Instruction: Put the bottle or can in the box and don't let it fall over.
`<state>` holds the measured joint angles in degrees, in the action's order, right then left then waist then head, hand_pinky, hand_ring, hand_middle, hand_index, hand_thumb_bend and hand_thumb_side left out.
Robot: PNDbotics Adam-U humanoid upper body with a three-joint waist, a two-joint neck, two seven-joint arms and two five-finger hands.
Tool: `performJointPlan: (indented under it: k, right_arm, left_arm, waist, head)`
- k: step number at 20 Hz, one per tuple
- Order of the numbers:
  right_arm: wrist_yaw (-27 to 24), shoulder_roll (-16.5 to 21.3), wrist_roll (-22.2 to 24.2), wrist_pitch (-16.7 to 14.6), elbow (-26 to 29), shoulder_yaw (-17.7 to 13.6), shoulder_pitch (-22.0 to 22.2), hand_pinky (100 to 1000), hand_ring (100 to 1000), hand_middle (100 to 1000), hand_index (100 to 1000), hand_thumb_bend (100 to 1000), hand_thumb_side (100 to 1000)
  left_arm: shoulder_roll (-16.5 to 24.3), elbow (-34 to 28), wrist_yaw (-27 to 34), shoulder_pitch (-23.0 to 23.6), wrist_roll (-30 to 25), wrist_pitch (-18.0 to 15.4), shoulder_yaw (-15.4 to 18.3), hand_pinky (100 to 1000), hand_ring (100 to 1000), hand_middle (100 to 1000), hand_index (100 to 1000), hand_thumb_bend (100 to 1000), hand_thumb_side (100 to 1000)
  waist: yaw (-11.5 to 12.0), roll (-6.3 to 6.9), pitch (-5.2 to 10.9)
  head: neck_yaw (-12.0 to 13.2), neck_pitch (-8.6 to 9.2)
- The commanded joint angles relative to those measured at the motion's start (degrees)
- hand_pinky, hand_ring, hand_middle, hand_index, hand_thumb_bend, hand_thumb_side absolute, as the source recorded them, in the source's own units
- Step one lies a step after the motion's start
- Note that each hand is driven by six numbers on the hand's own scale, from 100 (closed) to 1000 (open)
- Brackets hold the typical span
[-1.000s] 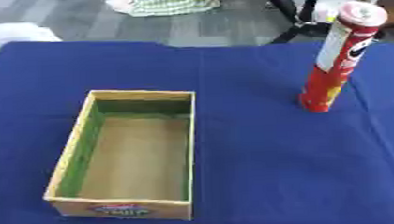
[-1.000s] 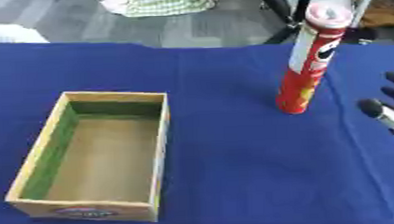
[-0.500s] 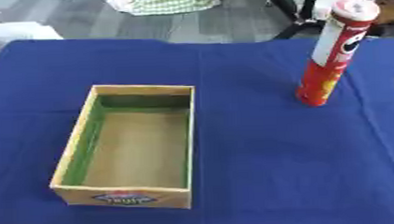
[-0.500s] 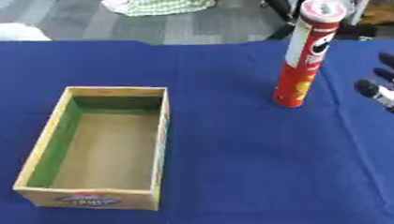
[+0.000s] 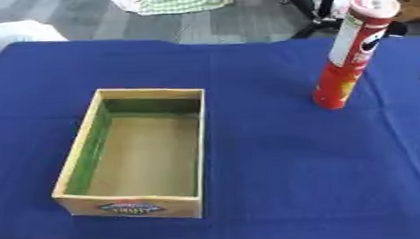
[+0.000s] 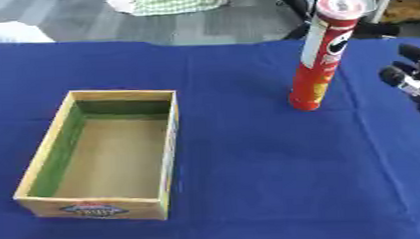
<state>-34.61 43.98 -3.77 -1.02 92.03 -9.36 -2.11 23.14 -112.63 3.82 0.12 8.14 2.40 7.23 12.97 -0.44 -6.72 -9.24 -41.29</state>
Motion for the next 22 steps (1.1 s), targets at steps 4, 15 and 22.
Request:
performJointPlan:
  k: [4,15,22]
  right_arm:
    - [1.02,3.4,1.5,0.12,-2.44,0.44,-2.58,940,1000,1000,941,1000,445]
    - [3.57,3.25,1.82,1.45,-3.05,1.74,-4.8,945,1000,1000,957,1000,468]
    - [4.83,3.08,1.94,2.12,-3.49,2.45,-6.04,947,1000,1000,963,1000,471]
  left_arm:
    - [1.44,-0.46,-0.06,-0.1,-0.39,-0.09,-0.07,966,819,826,828,100,645]
    - [1.26,-0.35,-0.25,-0.12,-0.57,0.02,-0.23,966,819,827,828,100,649]
    - [1.21,-0.35,-0.33,-0.17,-0.71,0.02,-0.32,966,819,827,828,100,650]
  waist:
    - [0.0,0.0,0.42]
    - [0.34,-0.29,-0.1]
    - [0.47,-0.33,-0.36]
  head:
    - [-0.06,1.24]
    - [-0.17,1.69]
    - [-0.29,2.08]
